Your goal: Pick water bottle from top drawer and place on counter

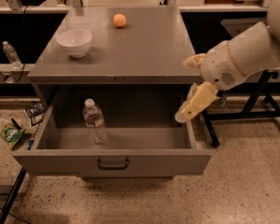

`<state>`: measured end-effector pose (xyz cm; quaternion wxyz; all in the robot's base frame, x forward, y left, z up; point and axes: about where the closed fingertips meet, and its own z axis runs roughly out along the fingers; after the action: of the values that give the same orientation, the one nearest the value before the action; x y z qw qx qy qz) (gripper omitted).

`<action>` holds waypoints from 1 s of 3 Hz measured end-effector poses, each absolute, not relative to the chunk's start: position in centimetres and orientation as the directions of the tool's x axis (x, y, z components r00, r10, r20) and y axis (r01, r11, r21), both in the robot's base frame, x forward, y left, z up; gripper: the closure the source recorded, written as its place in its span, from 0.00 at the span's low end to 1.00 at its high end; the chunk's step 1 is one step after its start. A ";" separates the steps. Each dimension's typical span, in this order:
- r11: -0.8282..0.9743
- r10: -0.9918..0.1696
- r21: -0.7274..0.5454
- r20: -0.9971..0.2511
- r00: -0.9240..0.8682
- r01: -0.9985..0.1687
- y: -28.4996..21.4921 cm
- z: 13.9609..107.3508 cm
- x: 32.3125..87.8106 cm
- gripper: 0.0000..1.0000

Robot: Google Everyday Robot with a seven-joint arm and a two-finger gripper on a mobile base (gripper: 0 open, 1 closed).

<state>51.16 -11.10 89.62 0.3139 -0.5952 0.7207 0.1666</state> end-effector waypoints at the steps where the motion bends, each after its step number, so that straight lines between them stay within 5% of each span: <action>1: 0.203 -0.679 -0.135 -0.733 -0.040 -0.970 -6.7 85.6 53.6 0.00; 3: 0.215 -0.632 -0.100 -0.772 -0.060 -0.972 -1.4 79.2 57.4 0.00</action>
Offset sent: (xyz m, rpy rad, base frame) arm 0.0725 0.1207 -0.1462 0.2242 0.0107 0.0592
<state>57.38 -1.37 79.19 0.3632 -0.5814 0.6896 0.2336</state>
